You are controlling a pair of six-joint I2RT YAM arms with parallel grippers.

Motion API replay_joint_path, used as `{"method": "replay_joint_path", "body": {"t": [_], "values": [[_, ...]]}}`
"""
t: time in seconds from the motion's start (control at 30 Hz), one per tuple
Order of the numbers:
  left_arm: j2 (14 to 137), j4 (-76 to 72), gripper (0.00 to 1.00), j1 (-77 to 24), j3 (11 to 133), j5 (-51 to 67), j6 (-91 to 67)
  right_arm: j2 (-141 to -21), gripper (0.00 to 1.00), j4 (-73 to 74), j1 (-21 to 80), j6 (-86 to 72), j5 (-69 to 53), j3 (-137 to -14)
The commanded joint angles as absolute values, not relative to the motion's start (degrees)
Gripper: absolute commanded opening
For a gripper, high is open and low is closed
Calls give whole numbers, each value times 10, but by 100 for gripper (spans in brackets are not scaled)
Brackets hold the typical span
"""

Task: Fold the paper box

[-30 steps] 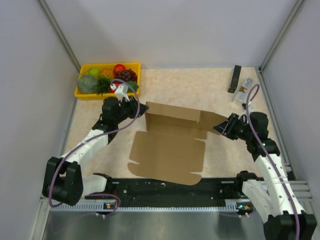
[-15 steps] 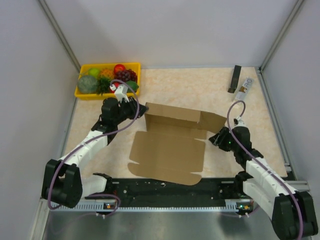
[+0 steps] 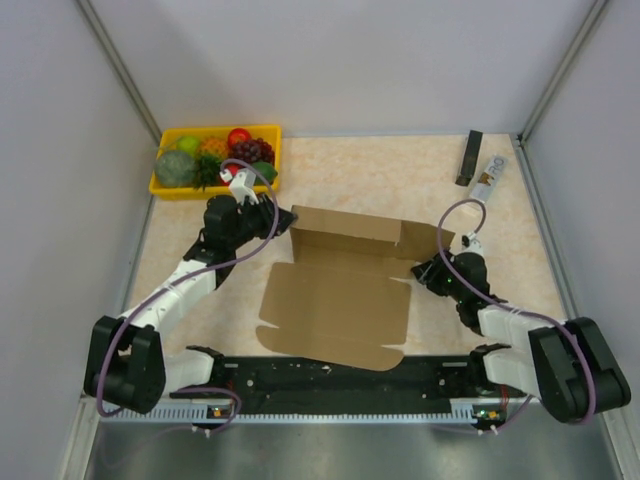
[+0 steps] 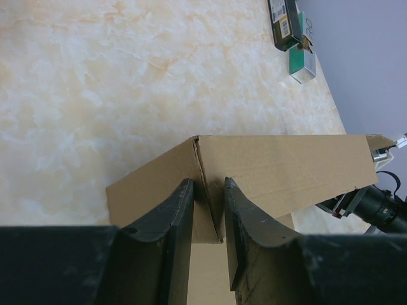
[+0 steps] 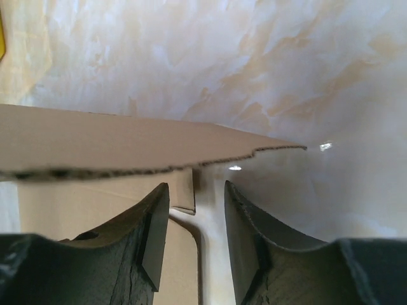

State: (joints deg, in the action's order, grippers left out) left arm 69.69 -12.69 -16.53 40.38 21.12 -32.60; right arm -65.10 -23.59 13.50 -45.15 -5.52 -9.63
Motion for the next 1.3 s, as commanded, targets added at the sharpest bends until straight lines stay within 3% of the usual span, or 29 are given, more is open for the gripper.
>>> {"method": "replay_joint_path", "body": {"t": [0.0,0.23,0.47,0.57,0.83,1.27], "values": [[712,-86,29,-169,396,219,-323,-688,39,-325,155,-462,-33,-99],[713,-83,29,-169,398,219,-323,-716,23,-359,178,-463,-26,-105],[709,-83,29,-169,393,221,-323,-686,6,-291,231,-420,27,-145],[708,-84,29,-169,391,223,-325,-674,3,-253,264,-403,60,-169],[710,-94,29,-169,384,234,-331,-676,3,-200,322,-362,106,-219],[705,-100,28,-169,373,236,-335,-751,19,-245,343,-351,75,-251]]}}
